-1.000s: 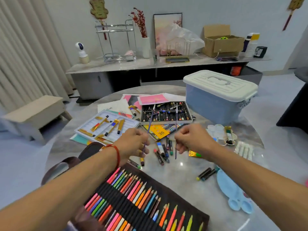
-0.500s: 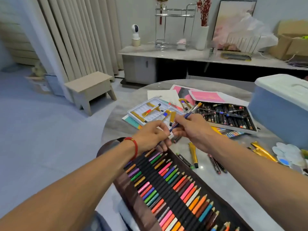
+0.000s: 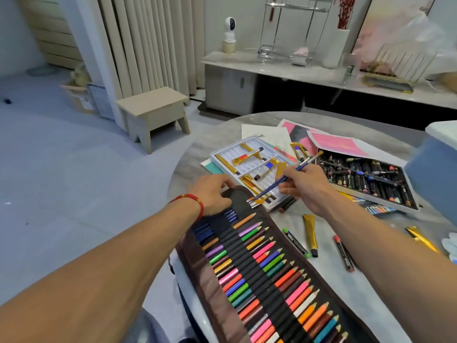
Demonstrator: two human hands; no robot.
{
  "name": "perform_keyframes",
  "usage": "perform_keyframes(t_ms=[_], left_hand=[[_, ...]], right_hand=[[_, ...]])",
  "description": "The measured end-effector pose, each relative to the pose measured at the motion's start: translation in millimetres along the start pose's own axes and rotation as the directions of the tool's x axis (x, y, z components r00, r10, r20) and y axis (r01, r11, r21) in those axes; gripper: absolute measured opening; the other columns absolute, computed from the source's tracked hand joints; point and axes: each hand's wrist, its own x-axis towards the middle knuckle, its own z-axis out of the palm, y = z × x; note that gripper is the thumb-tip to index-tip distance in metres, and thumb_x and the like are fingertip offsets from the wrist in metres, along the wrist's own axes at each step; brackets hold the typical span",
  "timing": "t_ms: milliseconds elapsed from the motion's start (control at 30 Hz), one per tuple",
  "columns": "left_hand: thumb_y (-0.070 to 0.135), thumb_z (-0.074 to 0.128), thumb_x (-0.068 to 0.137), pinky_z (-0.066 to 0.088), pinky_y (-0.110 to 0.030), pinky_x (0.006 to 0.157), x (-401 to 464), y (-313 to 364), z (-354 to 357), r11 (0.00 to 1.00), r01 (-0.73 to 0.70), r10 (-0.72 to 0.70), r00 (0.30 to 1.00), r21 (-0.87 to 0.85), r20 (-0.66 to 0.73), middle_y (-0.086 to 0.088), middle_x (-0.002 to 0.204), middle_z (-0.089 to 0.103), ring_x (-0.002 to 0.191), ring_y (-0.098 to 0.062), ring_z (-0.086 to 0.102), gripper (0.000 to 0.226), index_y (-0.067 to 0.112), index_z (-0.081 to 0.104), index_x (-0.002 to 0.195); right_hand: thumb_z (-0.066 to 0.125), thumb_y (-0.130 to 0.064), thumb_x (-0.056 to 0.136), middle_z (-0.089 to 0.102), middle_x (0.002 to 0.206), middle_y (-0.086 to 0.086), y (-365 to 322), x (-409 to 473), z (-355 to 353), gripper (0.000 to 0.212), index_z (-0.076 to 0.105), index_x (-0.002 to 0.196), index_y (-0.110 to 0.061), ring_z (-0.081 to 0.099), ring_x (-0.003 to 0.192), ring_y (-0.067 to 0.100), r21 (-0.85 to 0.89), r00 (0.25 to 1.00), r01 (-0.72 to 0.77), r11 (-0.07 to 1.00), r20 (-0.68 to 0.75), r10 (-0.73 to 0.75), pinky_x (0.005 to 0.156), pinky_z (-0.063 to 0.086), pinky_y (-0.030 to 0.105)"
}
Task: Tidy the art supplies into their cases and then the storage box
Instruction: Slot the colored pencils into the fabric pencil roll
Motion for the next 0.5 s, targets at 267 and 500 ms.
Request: perform_keyframes(t_ms=[267,500], left_hand=[[0.026,0.075,0.085,0.046,-0.028,0.078,-0.1,3.0,3.8,1.000,0.028,-0.029,0.999,0.014,0.032,-0.002,0.127,0.063,0.105,-0.017,0.057,0.047,0.029,0.054,0.127],[0.015,0.075,0.084,0.048,-0.023,0.065,1.0,3.8,3.2,0.998,0.027,-0.028,0.999,-0.061,-0.016,0.000,0.113,0.065,0.097,-0.017,0.059,0.045,0.031,0.055,0.122]], right_hand=[[0.060,-0.010,0.096,0.069,0.061,0.011,-2.3,10.7,7.8,0.014,0.066,0.091,0.001,0.067,0.056,0.025,-0.126,0.997,0.061,0.990,-0.038,-0.066,0.070,0.063,0.038],[0.052,-0.010,0.099,0.067,0.065,0.014,-8.7,12.1,8.0,0.020,0.064,0.095,0.006,0.065,0.057,0.027,-0.148,0.984,0.159,0.976,-0.061,-0.169,0.057,0.055,0.033]])
